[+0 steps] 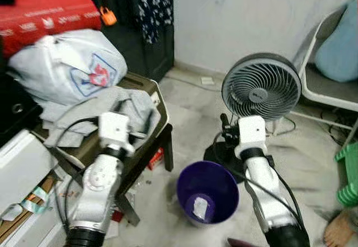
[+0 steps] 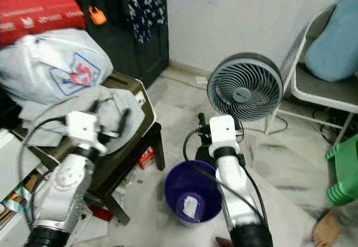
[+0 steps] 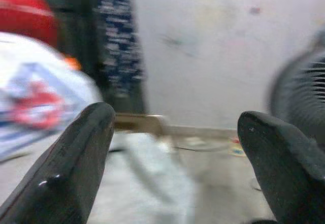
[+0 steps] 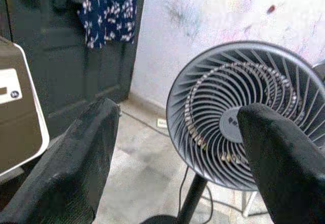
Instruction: Clean up the room
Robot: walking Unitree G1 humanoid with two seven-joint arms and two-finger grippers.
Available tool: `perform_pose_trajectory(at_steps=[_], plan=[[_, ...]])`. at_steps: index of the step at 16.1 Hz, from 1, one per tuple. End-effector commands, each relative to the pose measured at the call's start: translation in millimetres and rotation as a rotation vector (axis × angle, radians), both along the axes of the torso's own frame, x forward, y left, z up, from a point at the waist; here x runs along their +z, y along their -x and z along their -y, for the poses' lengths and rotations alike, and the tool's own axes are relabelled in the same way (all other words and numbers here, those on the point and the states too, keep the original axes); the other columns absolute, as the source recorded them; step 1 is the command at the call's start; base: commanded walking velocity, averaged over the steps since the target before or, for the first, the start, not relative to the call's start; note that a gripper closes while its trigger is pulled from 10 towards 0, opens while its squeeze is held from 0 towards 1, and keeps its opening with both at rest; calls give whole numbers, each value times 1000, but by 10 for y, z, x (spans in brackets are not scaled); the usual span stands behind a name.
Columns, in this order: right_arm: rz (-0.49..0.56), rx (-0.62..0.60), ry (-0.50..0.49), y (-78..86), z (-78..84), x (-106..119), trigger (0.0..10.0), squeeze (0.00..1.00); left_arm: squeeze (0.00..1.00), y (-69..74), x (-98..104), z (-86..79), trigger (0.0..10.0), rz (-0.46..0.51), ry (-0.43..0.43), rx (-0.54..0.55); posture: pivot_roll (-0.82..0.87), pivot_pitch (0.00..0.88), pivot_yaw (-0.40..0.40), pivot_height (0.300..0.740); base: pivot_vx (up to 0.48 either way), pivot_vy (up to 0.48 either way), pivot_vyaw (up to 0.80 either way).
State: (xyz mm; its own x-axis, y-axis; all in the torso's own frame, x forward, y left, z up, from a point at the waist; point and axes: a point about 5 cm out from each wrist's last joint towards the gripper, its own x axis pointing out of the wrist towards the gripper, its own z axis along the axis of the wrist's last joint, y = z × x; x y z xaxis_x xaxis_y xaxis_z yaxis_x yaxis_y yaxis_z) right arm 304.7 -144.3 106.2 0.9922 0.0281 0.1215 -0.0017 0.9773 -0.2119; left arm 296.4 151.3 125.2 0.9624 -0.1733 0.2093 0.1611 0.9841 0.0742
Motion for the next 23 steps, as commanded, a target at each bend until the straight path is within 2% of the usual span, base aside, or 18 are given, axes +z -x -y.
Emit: perform_pose_trajectory(at_steps=[1,4,6,8,10,13,17,19,20,22,23], plan=[[30,-17,-2,12,32,59,10000,0,0,-17,-39,-91,10000,-13,-2,51,-90,0,25,740,0,0,0],[45,-52,37,35,76,46,10000,0,0,-20,-104,-176,10000,-47,51,114,-72,0,19,740,0,0,0],[58,-19,82,41,5,89,10000,0,0,71,-157,-128,10000,-32,36,79,-71,0,7,740,0,0,0],[72,-15,117,97,-3,75,10000,0,0,145,-254,-112,10000,-58,53,66,-74,0,-2,740,0,0,644],[64,-39,157,118,8,23,10000,0,0,146,-269,-131,10000,-80,82,59,-75,0,7,740,0,0,800],[55,-74,141,136,42,-8,10000,0,0,194,-282,-111,10000,-87,89,37,-77,0,19,740,0,0,800],[63,-53,97,241,23,61,10000,0,0,239,-290,-116,10000,-101,85,30,-72,0,21,740,0,0,797],[46,-26,55,469,62,77,10000,0,0,275,-266,-164,10000,-87,70,57,-64,0,16,740,0,0,591],[2,25,8,621,60,23,10000,0,0,285,-254,-188,10000,-82,60,74,-64,0,16,740,0,0,0],[-17,43,30,753,104,-10,10000,0,0,326,-220,-273,10000,-75,61,137,-77,0,20,740,0,0,0],[-22,34,37,780,140,5,10000,0,0,411,-217,-349,10000,-76,48,170,-85,0,21,740,0,0,0]])
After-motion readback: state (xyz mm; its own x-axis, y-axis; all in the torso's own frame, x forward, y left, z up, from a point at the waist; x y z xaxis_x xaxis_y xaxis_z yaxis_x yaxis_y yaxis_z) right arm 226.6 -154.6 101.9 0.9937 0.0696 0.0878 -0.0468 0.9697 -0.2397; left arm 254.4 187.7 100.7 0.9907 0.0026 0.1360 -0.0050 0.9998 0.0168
